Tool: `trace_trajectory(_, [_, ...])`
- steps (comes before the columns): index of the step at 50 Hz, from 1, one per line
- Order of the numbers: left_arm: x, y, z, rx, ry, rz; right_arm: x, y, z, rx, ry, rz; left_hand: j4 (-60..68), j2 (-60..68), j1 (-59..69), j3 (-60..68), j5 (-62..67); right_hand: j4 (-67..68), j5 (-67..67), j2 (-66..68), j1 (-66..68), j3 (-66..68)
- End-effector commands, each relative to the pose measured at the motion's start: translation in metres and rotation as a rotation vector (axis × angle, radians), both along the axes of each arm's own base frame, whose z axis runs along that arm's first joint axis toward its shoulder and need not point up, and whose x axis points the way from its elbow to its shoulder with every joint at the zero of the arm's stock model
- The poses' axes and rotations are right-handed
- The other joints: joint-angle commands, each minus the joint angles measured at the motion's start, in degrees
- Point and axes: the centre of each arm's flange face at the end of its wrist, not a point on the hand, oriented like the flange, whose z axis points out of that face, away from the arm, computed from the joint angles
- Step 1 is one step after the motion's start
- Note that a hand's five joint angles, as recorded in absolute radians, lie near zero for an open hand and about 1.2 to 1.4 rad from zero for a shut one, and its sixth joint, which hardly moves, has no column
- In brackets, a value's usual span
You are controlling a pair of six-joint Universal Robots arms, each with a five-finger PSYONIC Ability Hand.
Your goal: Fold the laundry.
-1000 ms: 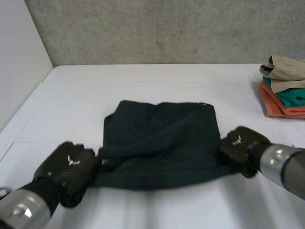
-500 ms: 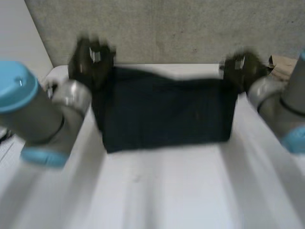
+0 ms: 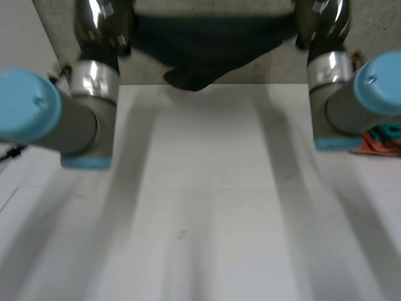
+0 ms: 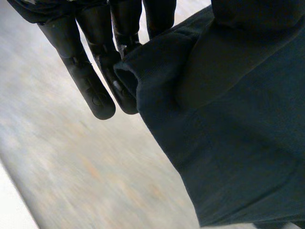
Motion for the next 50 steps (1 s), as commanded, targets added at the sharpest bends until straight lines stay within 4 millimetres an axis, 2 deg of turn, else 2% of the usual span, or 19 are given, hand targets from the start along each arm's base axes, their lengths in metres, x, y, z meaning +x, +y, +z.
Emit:
trace_trajectory(1, [-0.009,0.017,-0.114,0.283,-0.163,-0.028,0.003,0.007,-0.103,0.247,0.212,0.014,11.16,11.33,15.25,11.69,12.0,11.41,12.74,12.66,17.31,11.91])
trace_trajectory(2, [-0.01,0.022,-0.125,0.318,-0.186,-0.037,0.002,0.011,-0.12,0.287,0.269,0.009,11.16,11.33,15.25,11.69,12.0,11.41,12.74,12.66,17.31,11.91])
trace_trajectory(3, [-0.011,0.033,-0.144,0.387,-0.228,-0.049,0.002,0.014,-0.127,0.304,0.296,0.008,11.16,11.33,15.25,11.69,12.0,11.41,12.74,12.66,17.31,11.91])
trace_trajectory(7, [-0.001,0.056,-0.163,0.532,-0.303,-0.022,-0.001,0.031,-0.142,0.389,0.387,0.008,11.16,11.33,15.25,11.69,12.0,11.41,12.74,12.66,17.31,11.91])
trace_trajectory(9, [0.006,0.062,-0.154,0.56,-0.314,0.011,-0.005,0.039,-0.144,0.438,0.419,0.011,11.16,11.33,15.25,11.69,12.0,11.41,12.74,12.66,17.31,11.91])
trace_trajectory(13, [0.024,0.085,-0.129,0.629,-0.354,0.071,-0.019,0.07,-0.13,0.59,0.512,0.028,11.16,11.33,15.25,11.69,12.0,11.41,12.74,12.66,17.31,11.91])
trace_trajectory(16, [0.036,0.117,-0.119,0.714,-0.428,0.058,-0.031,0.09,-0.122,0.694,0.574,0.038,11.16,11.33,15.25,11.69,12.0,11.41,12.74,12.66,17.31,11.91])
trace_trajectory(17, [0.042,0.137,-0.116,0.759,-0.478,0.043,-0.037,0.103,-0.121,0.762,0.613,0.046,11.16,11.33,15.25,11.69,12.0,11.41,12.74,12.66,17.31,11.91])
trace_trajectory(23, [0.067,0.209,-0.121,0.956,-0.731,-0.02,-0.062,0.161,-0.108,0.928,0.803,0.088,11.16,11.33,15.25,11.69,12.0,11.41,12.74,12.66,17.31,11.91])
trace_trajectory(24, [0.07,0.218,-0.121,0.979,-0.756,-0.035,-0.071,0.18,-0.106,0.942,0.896,0.103,11.16,11.33,15.25,11.69,12.0,11.41,12.74,12.66,17.31,11.91])
trace_trajectory(28, [0.085,0.266,-0.124,1.08,-0.904,-0.12,-0.093,0.219,-0.109,0.967,1.098,0.139,11.16,11.33,15.25,11.69,12.0,11.41,12.74,12.66,17.31,11.91])
trace_trajectory(33, [0.089,0.291,-0.111,1.114,-0.927,-0.197,-0.107,0.243,-0.1,0.971,1.097,0.144,11.16,11.33,15.25,11.69,12.0,11.41,12.74,12.66,17.31,11.91])
trace_trajectory(38, [0.079,0.269,-0.089,1.037,-0.806,-0.177,-0.103,0.239,-0.092,0.921,1.035,0.165,11.16,11.33,15.25,11.69,12.0,11.41,12.74,12.66,17.31,11.91])
trace_trajectory(41, [0.06,0.232,-0.086,0.925,-0.681,-0.141,-0.094,0.216,-0.085,0.84,0.946,0.161,11.16,11.33,15.25,11.69,12.0,11.41,12.74,12.66,17.31,11.91])
trace_trajectory(43, [0.043,0.196,-0.089,0.826,-0.597,-0.11,-0.084,0.187,-0.095,0.836,0.851,0.136,11.16,11.33,15.25,11.69,12.0,11.41,12.74,12.66,17.31,11.91])
trace_trajectory(45, [0.031,0.17,-0.089,0.749,-0.552,-0.085,-0.078,0.169,-0.103,0.833,0.799,0.116,11.16,11.33,15.25,11.69,12.0,11.41,12.74,12.66,17.31,11.91])
trace_trajectory(46, [0.021,0.146,-0.087,0.67,-0.513,-0.061,-0.072,0.146,-0.107,0.814,0.73,0.076,11.16,11.33,15.25,11.69,12.0,11.41,12.74,12.66,17.31,11.91])
trace_trajectory(49, [0.005,0.113,-0.094,0.572,-0.494,-0.03,-0.066,0.122,-0.109,0.781,0.665,0.013,11.16,11.33,15.25,11.69,12.0,11.41,12.74,12.66,17.31,11.91])
trace_trajectory(50, [-0.004,0.094,-0.099,0.517,-0.497,-0.011,-0.06,0.107,-0.108,0.736,0.632,-0.027,11.16,11.33,15.25,11.69,12.0,11.41,12.74,12.66,17.31,11.91])
